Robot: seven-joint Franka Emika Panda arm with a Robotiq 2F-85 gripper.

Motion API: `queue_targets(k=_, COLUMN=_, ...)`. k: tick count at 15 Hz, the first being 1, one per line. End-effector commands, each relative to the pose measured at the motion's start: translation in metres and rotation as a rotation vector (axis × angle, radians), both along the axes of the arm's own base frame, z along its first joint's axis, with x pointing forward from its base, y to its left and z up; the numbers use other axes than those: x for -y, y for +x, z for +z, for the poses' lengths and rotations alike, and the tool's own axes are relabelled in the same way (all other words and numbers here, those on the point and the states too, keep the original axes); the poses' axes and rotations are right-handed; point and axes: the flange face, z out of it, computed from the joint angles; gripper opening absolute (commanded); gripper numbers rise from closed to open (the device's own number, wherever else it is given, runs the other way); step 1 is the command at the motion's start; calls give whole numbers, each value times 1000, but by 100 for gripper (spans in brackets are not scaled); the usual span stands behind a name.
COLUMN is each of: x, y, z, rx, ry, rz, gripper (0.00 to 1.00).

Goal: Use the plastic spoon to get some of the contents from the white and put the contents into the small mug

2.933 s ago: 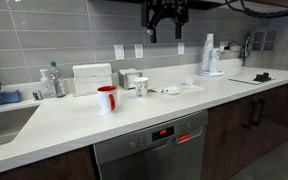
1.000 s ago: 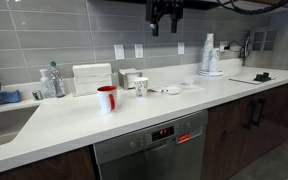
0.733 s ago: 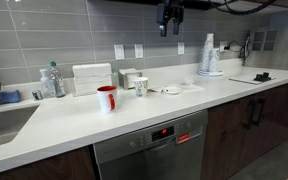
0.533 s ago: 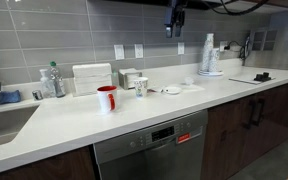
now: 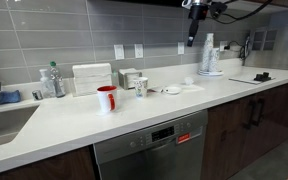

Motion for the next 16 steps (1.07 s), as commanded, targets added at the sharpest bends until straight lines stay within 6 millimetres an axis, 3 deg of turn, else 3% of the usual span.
queue_targets(k=1, x=50, y=0, z=-40, rx=-30, ry=35, rz=47, gripper=100)
queue_targets(k=4, x=88, y=1, z=-71, rx=-46, ry=73, rz=-21, gripper=100)
queue_targets(k=5, x=91, y=4, z=-78, rx=-84, ry=147, rz=-84, gripper=100)
queue_targets(k=6, x=82, y=-1, z=-62, rx=-61, ry=72, rz=-32, gripper=100)
queue_targets(k=9, x=93, y=2, z=-81, rx=-80, ry=119, rz=-76, gripper=100)
queue_targets(k=16, x=92, y=4, z=-79, rx=-76, ry=122, rz=-77, gripper=100)
